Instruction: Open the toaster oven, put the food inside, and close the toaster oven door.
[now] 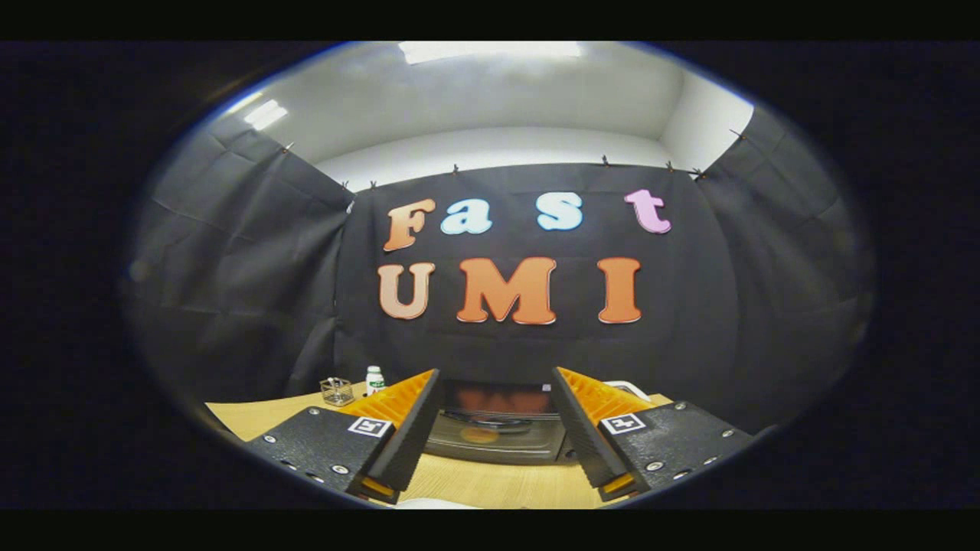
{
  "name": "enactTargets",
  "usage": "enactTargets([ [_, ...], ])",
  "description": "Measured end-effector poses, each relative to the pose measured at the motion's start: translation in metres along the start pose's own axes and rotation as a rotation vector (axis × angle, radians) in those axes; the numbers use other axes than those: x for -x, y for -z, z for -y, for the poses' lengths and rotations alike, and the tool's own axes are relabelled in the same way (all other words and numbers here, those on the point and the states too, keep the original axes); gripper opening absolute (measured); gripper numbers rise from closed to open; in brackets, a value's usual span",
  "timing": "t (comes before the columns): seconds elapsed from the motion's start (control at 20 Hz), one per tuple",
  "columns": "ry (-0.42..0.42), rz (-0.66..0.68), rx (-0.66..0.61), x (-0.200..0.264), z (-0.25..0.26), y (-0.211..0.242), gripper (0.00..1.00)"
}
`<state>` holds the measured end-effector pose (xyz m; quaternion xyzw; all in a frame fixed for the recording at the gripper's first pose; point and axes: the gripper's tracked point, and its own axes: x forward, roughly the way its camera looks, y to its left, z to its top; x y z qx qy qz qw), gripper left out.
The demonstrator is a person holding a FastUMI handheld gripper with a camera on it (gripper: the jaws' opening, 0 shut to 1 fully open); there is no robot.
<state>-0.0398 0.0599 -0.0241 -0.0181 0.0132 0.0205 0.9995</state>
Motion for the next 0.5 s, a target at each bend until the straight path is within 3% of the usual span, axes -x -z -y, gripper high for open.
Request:
enactTargets([
  [0.5, -0.025, 0.052, -0.004, 0.028, 0.001, -0.035, 0.89],
])
